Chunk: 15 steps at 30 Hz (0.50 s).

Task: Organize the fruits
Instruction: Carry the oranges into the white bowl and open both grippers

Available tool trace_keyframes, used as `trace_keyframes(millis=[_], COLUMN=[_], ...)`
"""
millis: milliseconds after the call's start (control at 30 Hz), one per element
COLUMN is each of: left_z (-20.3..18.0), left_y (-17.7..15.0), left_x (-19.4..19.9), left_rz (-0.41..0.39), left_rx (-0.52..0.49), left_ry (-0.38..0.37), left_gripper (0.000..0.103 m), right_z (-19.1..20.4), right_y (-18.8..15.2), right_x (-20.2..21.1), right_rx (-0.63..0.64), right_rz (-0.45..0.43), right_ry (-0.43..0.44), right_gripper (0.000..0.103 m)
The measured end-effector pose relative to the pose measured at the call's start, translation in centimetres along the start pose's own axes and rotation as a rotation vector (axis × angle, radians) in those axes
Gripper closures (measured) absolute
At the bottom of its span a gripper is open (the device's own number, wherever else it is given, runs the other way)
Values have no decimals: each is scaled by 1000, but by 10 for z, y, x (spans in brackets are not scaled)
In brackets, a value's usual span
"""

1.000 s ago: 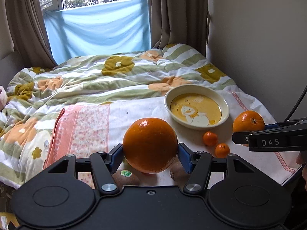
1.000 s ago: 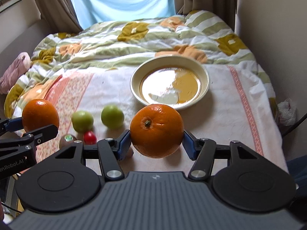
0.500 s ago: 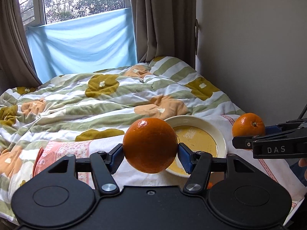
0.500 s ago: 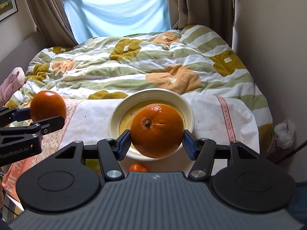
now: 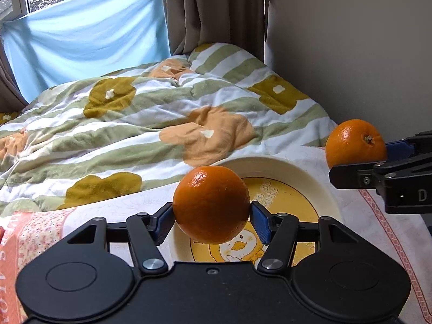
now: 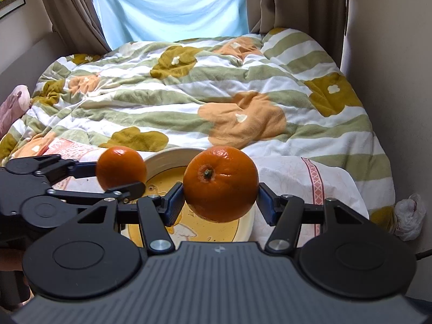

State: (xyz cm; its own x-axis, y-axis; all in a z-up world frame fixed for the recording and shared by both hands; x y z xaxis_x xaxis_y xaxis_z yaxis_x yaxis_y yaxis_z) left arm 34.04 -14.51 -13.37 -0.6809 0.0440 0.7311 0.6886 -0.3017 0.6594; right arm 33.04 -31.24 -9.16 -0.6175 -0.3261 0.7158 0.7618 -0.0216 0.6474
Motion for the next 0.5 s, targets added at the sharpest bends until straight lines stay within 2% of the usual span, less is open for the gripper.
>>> trace_keyframes(millis=[167,400,467,500], left_z=[-12,-16,-16,-16], left_y=[5,7,10,12], left_x=[-29,-52,-52,-51], left_rz=[19,52,30,18], left_rx=[-76,-120,-132,-138], left_ry=[4,-25,-28,-27], left_gripper=[38,38,28,17], right_z=[-16,-26,-28,-28], right_y=[-4,-7,-8,-8], right_x=[-24,-43,-45,-46], right_rx=[-43,-98,-108,-112], right_rz=[32,52,56,59], right_ry=[1,-19,-26,-27], right_gripper=[30,30,30,30])
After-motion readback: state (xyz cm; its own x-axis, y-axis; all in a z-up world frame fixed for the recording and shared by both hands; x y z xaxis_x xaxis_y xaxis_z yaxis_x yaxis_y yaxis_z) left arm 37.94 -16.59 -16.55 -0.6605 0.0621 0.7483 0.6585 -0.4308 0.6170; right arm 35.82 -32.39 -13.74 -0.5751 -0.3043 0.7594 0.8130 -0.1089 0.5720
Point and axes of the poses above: each gripper's, at about its wrist camera, not at the fingertips, and x roughly against the way its jaws point, z to its left, y to its top, the point moved 4 cm from there along -x, roughly the way its jaws point, and after that the axes turned 11 degrees about y, right-handed, at the moved point
